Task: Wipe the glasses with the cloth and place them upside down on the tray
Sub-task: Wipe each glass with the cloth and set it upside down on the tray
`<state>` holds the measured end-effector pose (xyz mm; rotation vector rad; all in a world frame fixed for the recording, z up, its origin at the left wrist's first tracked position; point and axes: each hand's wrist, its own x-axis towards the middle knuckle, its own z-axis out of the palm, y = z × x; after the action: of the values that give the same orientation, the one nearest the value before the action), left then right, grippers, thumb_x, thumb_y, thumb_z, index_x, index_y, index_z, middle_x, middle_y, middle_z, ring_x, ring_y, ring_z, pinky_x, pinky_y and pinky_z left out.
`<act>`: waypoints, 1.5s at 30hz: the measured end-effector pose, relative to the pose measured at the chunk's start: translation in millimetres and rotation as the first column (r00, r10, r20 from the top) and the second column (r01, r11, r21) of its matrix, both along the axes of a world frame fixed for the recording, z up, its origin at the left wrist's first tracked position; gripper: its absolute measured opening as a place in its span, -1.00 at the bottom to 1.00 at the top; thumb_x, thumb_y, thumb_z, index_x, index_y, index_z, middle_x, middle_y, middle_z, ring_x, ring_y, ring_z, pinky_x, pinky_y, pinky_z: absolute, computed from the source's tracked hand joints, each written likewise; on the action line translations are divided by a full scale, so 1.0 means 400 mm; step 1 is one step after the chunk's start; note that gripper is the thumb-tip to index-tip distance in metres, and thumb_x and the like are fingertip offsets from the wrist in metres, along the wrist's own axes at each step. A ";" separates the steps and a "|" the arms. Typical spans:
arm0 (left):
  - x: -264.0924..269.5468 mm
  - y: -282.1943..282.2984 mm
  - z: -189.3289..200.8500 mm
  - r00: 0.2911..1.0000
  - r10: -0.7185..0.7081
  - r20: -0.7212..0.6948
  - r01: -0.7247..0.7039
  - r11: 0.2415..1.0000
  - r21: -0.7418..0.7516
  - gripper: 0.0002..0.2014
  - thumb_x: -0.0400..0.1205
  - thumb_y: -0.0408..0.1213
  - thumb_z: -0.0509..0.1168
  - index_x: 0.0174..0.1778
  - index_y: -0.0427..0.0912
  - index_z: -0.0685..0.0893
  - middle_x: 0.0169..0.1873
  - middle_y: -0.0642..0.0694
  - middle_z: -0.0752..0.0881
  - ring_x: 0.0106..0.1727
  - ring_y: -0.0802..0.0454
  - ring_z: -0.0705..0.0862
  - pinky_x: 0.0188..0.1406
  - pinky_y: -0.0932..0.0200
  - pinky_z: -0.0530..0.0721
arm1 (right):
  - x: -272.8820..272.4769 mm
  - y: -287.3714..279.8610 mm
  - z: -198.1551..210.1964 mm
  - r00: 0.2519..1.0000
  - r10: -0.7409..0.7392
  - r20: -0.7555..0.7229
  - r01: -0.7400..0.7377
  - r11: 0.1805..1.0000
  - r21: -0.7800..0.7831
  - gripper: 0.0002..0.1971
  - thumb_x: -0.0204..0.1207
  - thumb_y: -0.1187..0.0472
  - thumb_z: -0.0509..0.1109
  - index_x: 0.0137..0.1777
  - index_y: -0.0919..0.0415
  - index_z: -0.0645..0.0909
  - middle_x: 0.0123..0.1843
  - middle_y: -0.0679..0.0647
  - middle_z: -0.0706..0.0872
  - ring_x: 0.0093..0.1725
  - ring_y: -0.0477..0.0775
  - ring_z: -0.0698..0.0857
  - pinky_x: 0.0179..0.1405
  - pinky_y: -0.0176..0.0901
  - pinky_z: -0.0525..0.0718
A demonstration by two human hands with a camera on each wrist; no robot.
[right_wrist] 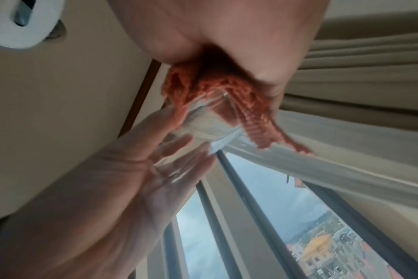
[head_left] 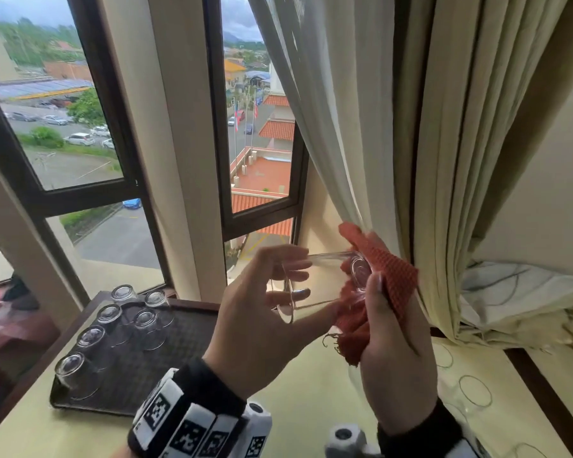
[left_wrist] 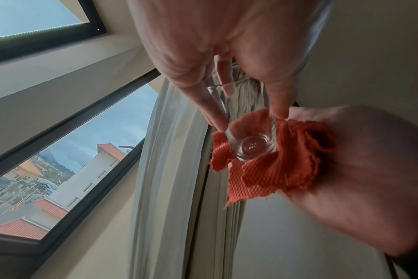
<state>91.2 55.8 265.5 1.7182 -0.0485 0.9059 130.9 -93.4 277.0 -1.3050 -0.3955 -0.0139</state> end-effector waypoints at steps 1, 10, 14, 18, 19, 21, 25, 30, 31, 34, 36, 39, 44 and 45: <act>-0.002 -0.002 0.004 1.000 -0.004 0.005 0.004 1.000 -0.005 -0.34 0.33 -0.03 0.79 0.31 0.07 0.68 0.15 0.14 0.83 0.23 -0.06 0.84 0.00 0.21 0.87 | 0.004 -0.005 0.004 0.998 0.015 0.055 -0.014 0.999 -0.034 -0.65 0.67 -0.12 0.30 0.38 -0.25 0.75 0.18 -0.23 0.87 0.03 -0.23 0.83 -0.25 -0.34 0.77; -0.004 0.002 0.003 0.997 0.030 0.074 -0.028 0.999 -0.032 -0.36 0.33 -0.01 0.77 0.30 0.18 0.69 0.15 0.07 0.86 0.23 -0.08 0.87 0.03 0.03 0.91 | 0.070 -0.002 0.019 0.874 0.296 -0.386 -0.182 0.935 0.305 -0.53 0.80 -0.08 0.21 0.33 0.27 0.77 0.26 0.42 0.82 0.24 0.43 0.84 0.31 0.39 0.71; 0.007 0.016 0.002 0.997 0.070 0.030 -0.067 0.993 -0.097 -0.37 0.37 0.05 0.78 0.31 0.12 0.69 0.16 0.06 0.85 0.25 -0.04 0.87 0.06 0.08 0.90 | 0.004 0.044 -0.032 0.920 0.248 -0.304 -0.154 0.941 0.300 -0.57 0.72 -0.09 0.22 0.06 0.15 0.85 -0.13 0.40 0.75 -0.13 0.24 0.82 0.22 0.46 0.75; -0.005 0.016 0.005 0.998 0.067 0.004 -0.066 0.991 -0.116 -0.38 0.36 0.08 0.73 0.29 0.10 0.68 0.15 0.11 0.86 0.23 0.04 0.87 0.03 0.19 0.88 | 0.010 0.042 -0.055 0.997 0.069 -0.038 -0.069 0.998 -0.006 -0.40 0.78 -0.17 0.22 0.59 0.30 0.54 -0.25 -0.11 0.76 -0.39 -0.13 0.69 -0.45 -0.22 0.72; -0.012 0.015 0.003 0.999 0.050 0.006 -0.048 0.991 -0.123 -0.39 0.37 0.07 0.74 0.29 0.10 0.68 0.15 0.09 0.86 0.23 0.00 0.87 0.03 0.17 0.88 | 0.022 0.035 -0.051 0.998 0.062 0.031 -0.060 0.997 -0.052 -0.41 0.75 -0.12 0.19 0.59 0.31 0.53 -0.19 -0.15 0.78 -0.39 -0.11 0.67 -0.47 -0.24 0.70; -0.022 0.009 -0.003 1.000 0.014 0.005 -0.013 0.994 -0.109 -0.37 0.35 0.03 0.76 0.30 0.07 0.69 0.16 0.06 0.85 0.24 -0.07 0.86 0.03 0.13 0.89 | 0.046 0.018 -0.024 0.991 0.095 0.099 -0.084 0.991 -0.106 -0.57 0.74 -0.04 0.19 0.50 0.02 0.66 0.04 -0.17 0.85 -0.32 -0.04 0.68 -0.41 -0.19 0.73; -0.027 0.002 -0.015 1.000 -0.007 0.027 0.008 0.999 -0.039 -0.36 0.34 -0.09 0.80 0.30 0.01 0.70 0.15 0.06 0.86 0.25 -0.12 0.86 0.02 0.03 0.92 | 0.092 0.001 0.016 0.984 0.111 -0.140 -0.116 0.993 -0.028 -0.64 0.63 -0.20 0.35 0.16 -0.04 0.86 0.07 0.13 0.91 0.04 0.22 0.86 0.00 0.12 0.79; -0.021 0.019 0.000 0.999 0.033 0.035 -0.030 0.996 -0.081 -0.40 0.37 0.02 0.75 0.29 0.09 0.69 0.16 0.04 0.86 0.24 -0.08 0.87 0.02 0.05 0.91 | 0.064 0.016 -0.002 0.853 0.324 -0.410 -0.215 0.932 0.291 -0.52 0.82 -0.07 0.15 0.45 0.25 0.68 0.30 0.36 0.83 0.30 0.39 0.83 0.32 0.37 0.71; -0.017 0.022 0.006 0.999 0.041 0.027 -0.038 0.995 -0.092 -0.40 0.37 0.03 0.75 0.28 0.09 0.68 0.16 0.06 0.86 0.23 -0.04 0.87 0.02 0.10 0.90 | 0.052 0.022 -0.015 0.861 0.328 -0.390 -0.212 0.926 0.311 -0.53 0.83 -0.07 0.15 0.47 0.22 0.67 0.30 0.33 0.84 0.31 0.35 0.83 0.36 0.36 0.70; -0.008 0.026 0.016 0.998 0.055 -0.004 -0.055 0.989 -0.140 -0.40 0.34 0.09 0.73 0.24 0.08 0.69 0.10 0.11 0.86 0.20 0.07 0.87 0.02 0.23 0.86 | 0.023 0.044 -0.047 0.967 0.144 -0.212 -0.118 0.985 0.128 -0.47 0.71 -0.18 0.25 0.52 0.12 0.67 0.09 0.09 0.90 0.11 0.06 0.88 0.08 0.09 0.83; -0.009 0.030 0.013 0.997 0.072 -0.036 -0.076 0.987 -0.144 -0.39 0.31 0.13 0.71 0.23 0.08 0.69 0.09 0.11 0.86 0.19 0.09 0.87 0.01 0.23 0.86 | 0.019 0.048 -0.053 0.998 0.064 -0.013 -0.065 0.996 -0.059 -0.39 0.77 -0.20 0.25 0.57 0.27 0.60 -0.14 0.09 0.82 -0.21 -0.05 0.77 -0.32 -0.23 0.76; -0.018 0.028 0.000 0.998 0.043 -0.052 -0.050 0.990 -0.134 -0.37 0.34 0.08 0.75 0.27 0.04 0.70 0.13 0.05 0.86 0.22 -0.02 0.86 0.05 0.10 0.89 | 0.039 0.035 -0.023 0.977 0.101 0.188 -0.063 0.978 -0.198 -0.59 0.74 -0.05 0.20 0.53 -0.09 0.62 -0.09 -0.10 0.77 -0.26 -0.12 0.70 -0.40 -0.25 0.73; -0.022 0.017 -0.002 0.999 0.015 -0.028 -0.017 0.996 -0.085 -0.35 0.35 -0.02 0.79 0.30 -0.02 0.70 0.12 0.04 0.87 0.20 -0.09 0.88 0.01 -0.02 0.92 | 0.105 0.024 0.033 0.988 0.122 -0.096 -0.130 0.988 -0.080 -0.63 0.64 -0.11 0.34 0.22 0.09 0.81 0.11 0.06 0.91 0.15 0.14 0.87 0.24 0.20 0.80; -0.020 0.018 -0.003 1.000 0.013 -0.022 -0.015 0.996 -0.087 -0.36 0.36 -0.03 0.80 0.30 -0.02 0.70 0.11 0.02 0.87 0.19 -0.11 0.88 0.01 -0.07 0.92 | 0.108 0.025 0.035 0.965 0.145 -0.219 -0.150 0.989 -0.007 -0.52 0.61 -0.17 0.34 0.29 0.15 0.79 0.17 0.19 0.90 0.23 0.31 0.85 0.35 0.36 0.75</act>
<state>83.2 63.0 264.3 1.6486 0.0167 0.8872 174.0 -83.6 291.1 -1.2817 -0.3045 0.2587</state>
